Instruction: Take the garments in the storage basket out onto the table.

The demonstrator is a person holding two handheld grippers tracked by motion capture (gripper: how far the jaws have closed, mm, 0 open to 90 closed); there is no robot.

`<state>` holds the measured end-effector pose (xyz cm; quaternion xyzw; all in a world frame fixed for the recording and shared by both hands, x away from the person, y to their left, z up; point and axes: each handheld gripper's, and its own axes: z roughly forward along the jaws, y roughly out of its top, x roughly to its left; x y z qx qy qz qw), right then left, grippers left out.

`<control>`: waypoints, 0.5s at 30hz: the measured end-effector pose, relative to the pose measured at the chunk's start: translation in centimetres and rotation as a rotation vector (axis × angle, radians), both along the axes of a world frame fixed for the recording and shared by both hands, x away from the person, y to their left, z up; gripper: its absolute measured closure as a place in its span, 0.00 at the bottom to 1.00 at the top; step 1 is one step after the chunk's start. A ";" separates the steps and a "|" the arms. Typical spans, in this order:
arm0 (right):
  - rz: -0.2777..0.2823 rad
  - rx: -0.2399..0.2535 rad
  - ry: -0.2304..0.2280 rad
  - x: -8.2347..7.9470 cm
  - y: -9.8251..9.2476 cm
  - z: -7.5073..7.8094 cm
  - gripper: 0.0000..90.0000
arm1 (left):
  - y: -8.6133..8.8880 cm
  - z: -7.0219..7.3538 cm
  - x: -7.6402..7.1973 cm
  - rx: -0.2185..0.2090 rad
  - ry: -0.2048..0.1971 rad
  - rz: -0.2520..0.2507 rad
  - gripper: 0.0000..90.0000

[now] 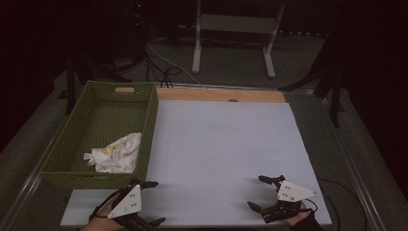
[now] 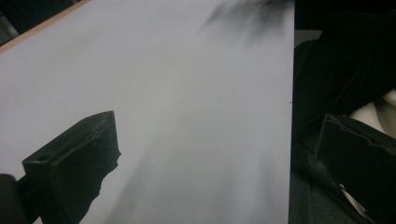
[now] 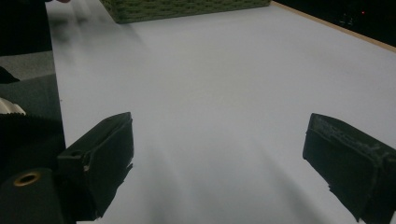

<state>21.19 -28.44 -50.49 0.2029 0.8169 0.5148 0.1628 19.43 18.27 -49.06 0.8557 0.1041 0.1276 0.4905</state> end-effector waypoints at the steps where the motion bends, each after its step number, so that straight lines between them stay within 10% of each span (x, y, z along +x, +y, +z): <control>1: 0.001 0.003 -0.008 0.0 0.0 0.0 0.10 | 0.0 0.0 0.0 0.002 -0.001 0.000 0.00; 15: -0.012 -0.004 -0.053 -0.4 0.0 0.3 0.10 | -0.4 0.5 0.0 0.029 0.015 -0.034 0.00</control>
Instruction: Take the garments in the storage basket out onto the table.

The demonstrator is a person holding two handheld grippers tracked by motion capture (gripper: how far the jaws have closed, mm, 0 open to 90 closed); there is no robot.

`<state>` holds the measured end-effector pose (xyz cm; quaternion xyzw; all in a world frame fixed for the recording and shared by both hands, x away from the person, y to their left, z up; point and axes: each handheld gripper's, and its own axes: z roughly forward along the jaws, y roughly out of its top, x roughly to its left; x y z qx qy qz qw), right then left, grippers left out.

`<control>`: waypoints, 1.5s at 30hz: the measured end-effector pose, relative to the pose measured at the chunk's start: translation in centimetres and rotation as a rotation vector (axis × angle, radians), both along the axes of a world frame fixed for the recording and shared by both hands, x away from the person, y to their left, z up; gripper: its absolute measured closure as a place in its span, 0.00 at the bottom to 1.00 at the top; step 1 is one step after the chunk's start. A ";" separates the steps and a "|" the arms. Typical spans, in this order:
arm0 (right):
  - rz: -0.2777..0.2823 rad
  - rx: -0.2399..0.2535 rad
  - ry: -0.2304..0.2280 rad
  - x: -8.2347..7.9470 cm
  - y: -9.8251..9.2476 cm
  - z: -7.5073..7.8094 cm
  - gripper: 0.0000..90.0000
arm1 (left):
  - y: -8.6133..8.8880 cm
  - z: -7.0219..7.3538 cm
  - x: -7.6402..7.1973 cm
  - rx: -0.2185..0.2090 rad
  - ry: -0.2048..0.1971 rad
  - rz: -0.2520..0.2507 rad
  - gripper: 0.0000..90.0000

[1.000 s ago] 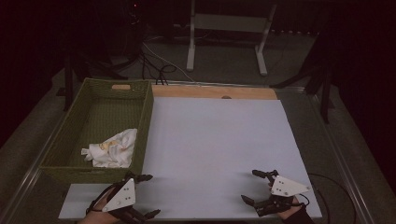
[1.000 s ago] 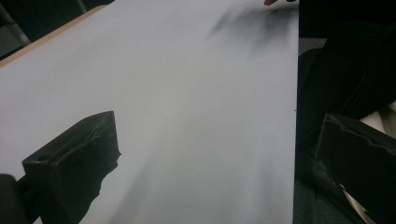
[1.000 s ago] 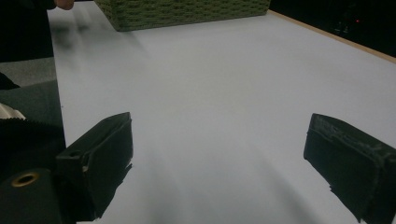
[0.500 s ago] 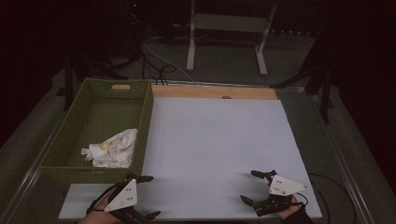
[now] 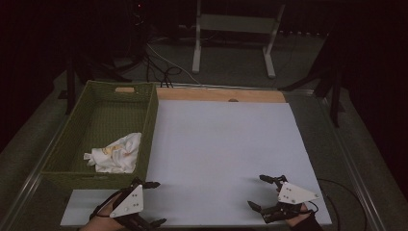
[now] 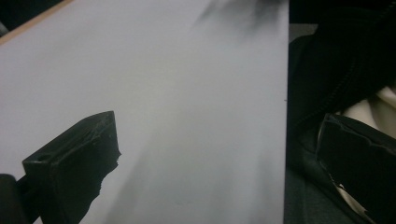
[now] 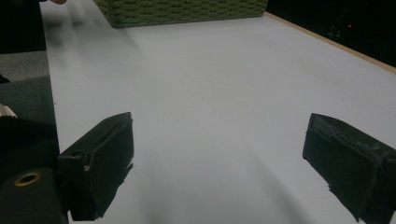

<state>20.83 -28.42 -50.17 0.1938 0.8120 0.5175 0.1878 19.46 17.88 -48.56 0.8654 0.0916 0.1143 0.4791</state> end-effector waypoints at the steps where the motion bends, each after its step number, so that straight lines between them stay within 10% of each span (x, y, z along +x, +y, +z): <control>1: 0.000 -0.001 -0.005 0.0 0.0 0.0 0.10 | -0.1 0.1 0.0 0.000 0.003 -0.004 0.00; 45: -0.018 0.022 -0.028 -0.2 -0.1 0.4 0.10 | -0.2 5.9 0.0 0.053 0.032 -0.124 0.00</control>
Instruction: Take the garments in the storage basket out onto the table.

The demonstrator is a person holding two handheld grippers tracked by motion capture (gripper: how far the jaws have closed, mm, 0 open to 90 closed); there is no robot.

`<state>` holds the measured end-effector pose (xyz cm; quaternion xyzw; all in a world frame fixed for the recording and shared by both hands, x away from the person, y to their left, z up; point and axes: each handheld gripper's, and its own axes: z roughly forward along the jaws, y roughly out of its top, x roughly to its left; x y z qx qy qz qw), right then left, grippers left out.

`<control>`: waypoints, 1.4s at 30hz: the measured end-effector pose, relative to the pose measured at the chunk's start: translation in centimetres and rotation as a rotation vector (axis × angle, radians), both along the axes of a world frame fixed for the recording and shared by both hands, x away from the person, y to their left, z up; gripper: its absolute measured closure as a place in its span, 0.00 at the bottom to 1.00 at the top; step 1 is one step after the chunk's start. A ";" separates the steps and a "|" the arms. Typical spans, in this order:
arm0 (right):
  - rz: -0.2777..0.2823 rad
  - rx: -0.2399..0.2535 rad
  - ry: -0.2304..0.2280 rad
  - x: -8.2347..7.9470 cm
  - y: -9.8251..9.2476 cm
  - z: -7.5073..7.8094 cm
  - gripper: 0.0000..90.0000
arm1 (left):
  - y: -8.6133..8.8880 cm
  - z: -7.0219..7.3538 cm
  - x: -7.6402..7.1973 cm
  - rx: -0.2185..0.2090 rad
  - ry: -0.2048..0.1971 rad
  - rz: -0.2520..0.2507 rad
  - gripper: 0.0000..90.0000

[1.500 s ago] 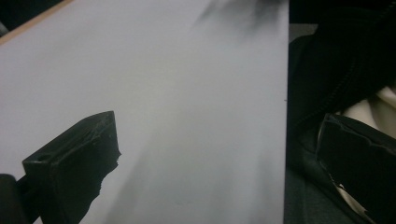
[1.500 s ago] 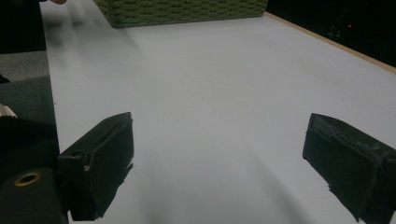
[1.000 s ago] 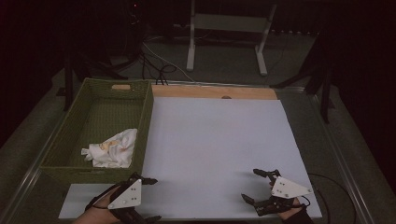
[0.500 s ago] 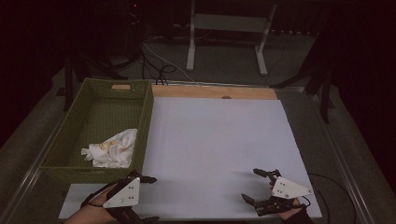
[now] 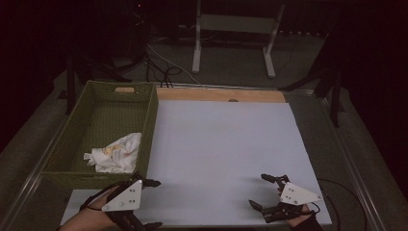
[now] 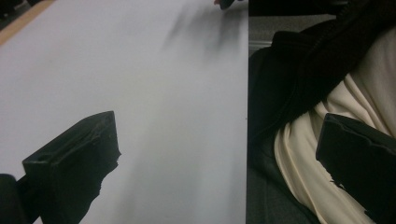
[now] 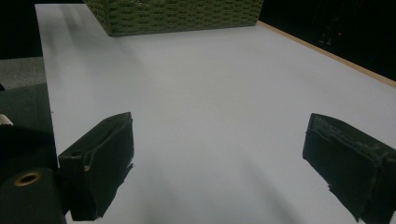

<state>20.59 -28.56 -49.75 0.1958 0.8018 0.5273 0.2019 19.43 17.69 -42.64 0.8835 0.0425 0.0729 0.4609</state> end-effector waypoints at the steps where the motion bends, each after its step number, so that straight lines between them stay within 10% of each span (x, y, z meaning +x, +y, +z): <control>1: -0.001 -0.001 -0.001 0.0 0.0 0.0 0.10 | 0.0 0.2 0.0 -0.004 0.000 -0.003 0.00; 42: -0.004 -0.003 -0.003 0.0 0.0 0.0 0.10 | 3.5 5.7 1.5 -0.006 -0.046 0.071 0.00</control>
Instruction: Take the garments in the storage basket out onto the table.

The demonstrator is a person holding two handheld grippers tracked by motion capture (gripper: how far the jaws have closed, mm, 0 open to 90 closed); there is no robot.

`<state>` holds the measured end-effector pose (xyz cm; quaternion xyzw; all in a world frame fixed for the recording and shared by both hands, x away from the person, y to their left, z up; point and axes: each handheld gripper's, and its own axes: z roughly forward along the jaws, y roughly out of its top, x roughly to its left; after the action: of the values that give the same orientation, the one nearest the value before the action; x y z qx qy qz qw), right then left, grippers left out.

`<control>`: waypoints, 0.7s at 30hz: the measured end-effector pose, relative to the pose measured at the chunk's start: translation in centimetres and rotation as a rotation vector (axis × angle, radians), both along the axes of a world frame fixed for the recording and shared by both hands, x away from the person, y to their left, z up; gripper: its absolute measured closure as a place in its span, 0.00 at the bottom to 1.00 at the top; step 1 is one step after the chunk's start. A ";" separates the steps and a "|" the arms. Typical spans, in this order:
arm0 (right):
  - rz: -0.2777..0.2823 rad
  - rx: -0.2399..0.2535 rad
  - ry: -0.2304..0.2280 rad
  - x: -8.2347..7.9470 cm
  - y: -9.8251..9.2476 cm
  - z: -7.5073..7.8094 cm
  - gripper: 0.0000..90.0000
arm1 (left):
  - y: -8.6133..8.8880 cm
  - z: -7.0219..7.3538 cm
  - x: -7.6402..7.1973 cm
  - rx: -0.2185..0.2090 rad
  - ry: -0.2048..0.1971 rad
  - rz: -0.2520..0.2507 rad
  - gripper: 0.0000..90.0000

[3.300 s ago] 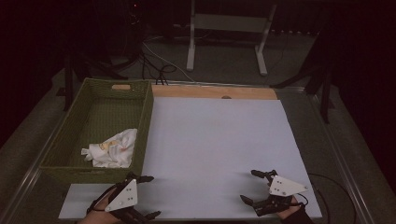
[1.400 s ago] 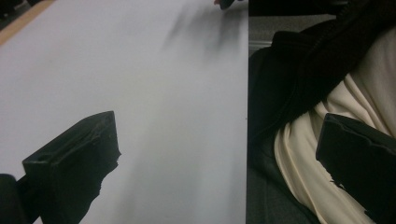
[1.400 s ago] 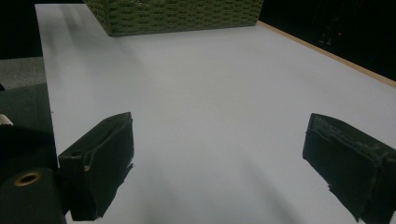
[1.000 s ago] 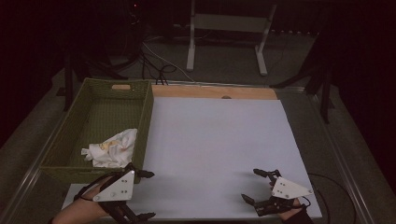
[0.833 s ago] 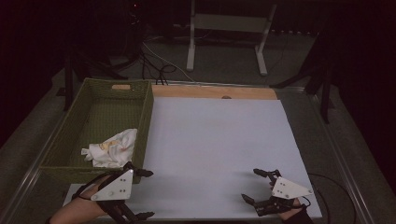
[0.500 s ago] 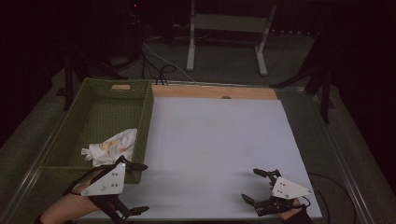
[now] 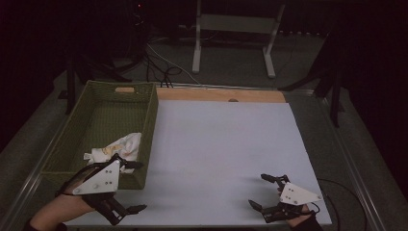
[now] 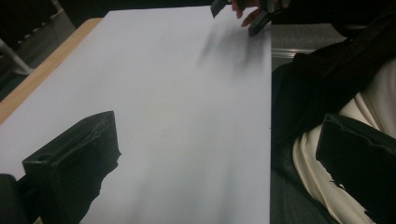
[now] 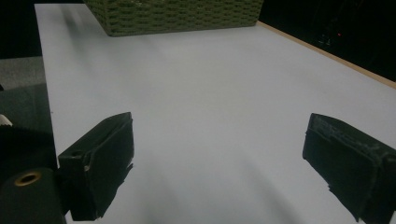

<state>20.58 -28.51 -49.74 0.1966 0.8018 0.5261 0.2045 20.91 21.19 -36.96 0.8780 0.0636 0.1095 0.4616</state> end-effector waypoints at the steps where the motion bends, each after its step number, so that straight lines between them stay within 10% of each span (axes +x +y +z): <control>1: 0.001 0.003 -0.002 0.0 0.0 0.0 0.10 | 0.1 0.1 0.1 0.001 0.000 0.007 0.00; 21: 0.003 0.002 -0.001 0.0 0.1 0.0 0.10 | 2.8 2.6 1.6 0.001 -0.034 0.100 0.00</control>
<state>20.56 -28.41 -49.73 0.1955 0.8014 0.5274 0.2037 22.47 24.01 -34.39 0.8719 0.0996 0.1475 0.4563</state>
